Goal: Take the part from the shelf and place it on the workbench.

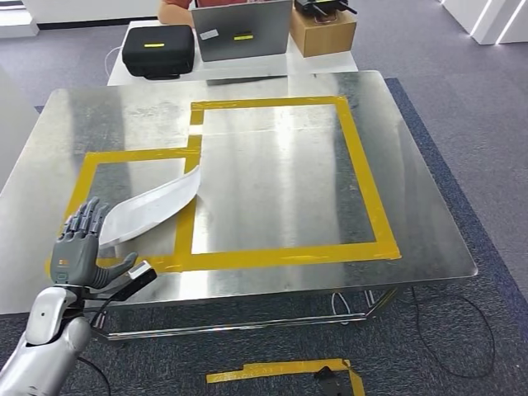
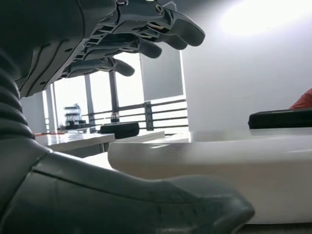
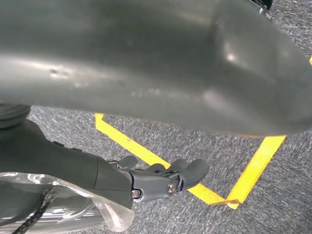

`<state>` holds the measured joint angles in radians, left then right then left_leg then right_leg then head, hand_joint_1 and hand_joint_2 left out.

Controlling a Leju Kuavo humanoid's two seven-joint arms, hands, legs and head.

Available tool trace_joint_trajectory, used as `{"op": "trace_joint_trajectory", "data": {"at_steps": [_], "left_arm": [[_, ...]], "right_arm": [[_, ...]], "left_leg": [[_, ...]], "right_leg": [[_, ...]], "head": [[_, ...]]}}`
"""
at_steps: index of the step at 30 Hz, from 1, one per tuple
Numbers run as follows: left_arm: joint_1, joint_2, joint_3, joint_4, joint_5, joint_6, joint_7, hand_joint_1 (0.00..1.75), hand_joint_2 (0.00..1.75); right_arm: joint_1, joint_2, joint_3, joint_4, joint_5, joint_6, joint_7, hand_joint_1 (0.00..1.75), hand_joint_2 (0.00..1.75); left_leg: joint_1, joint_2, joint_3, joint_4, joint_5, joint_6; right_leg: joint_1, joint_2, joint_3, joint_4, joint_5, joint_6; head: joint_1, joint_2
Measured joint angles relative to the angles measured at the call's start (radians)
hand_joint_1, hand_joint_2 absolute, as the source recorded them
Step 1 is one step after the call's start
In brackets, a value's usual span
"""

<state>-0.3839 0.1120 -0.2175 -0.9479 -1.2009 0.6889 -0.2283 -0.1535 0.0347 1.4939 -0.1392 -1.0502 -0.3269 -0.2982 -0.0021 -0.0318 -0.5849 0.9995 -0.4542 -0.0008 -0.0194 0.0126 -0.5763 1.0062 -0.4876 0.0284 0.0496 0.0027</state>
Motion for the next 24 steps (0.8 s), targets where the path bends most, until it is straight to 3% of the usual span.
{"op": "trace_joint_trajectory", "data": {"at_steps": [14,19,21,24], "left_arm": [[0.001,0.011,-0.018,-0.004,0.009,0.005,0.006,0.0,0.0],[0.0,0.017,-0.023,-0.015,0.012,0.005,0.005,0.0,0.0],[-0.003,0.017,-0.026,-0.02,0.013,0.005,0.006,0.0,0.0],[0.0,0.016,-0.032,-0.02,0.013,0.005,0.008,0.0,0.0]], "right_arm": [[0.0,0.0,0.001,0.0,-0.006,0.0,0.0,0.0,0.0],[0.0,0.005,0.001,0.0,-0.01,0.0,-0.001,0.0,0.0],[-0.001,0.005,0.001,0.0,-0.011,0.0,-0.001,0.0,0.0],[0.001,0.005,0.001,0.0,-0.012,0.0,-0.001,0.0,0.0]], "left_leg": [[0.0,0.0,0.0,0.0,0.0,0.0],[0.0,0.002,0.01,-0.017,0.011,0.027],[0.008,0.006,0.023,-0.045,0.028,0.034],[0.012,0.01,0.018,-0.045,0.034,0.034]], "right_leg": [[0.0,0.0,0.0,0.0,0.0,0.0],[-0.004,-0.002,0.004,-0.008,0.004,0.015],[-0.001,-0.003,-0.019,0.042,-0.034,0.018],[-0.006,-0.005,-0.099,0.216,-0.115,0.027]], "head": [[0.0,0.0],[0.0,0.0],[0.002,0.0],[0.003,0.0]]}}
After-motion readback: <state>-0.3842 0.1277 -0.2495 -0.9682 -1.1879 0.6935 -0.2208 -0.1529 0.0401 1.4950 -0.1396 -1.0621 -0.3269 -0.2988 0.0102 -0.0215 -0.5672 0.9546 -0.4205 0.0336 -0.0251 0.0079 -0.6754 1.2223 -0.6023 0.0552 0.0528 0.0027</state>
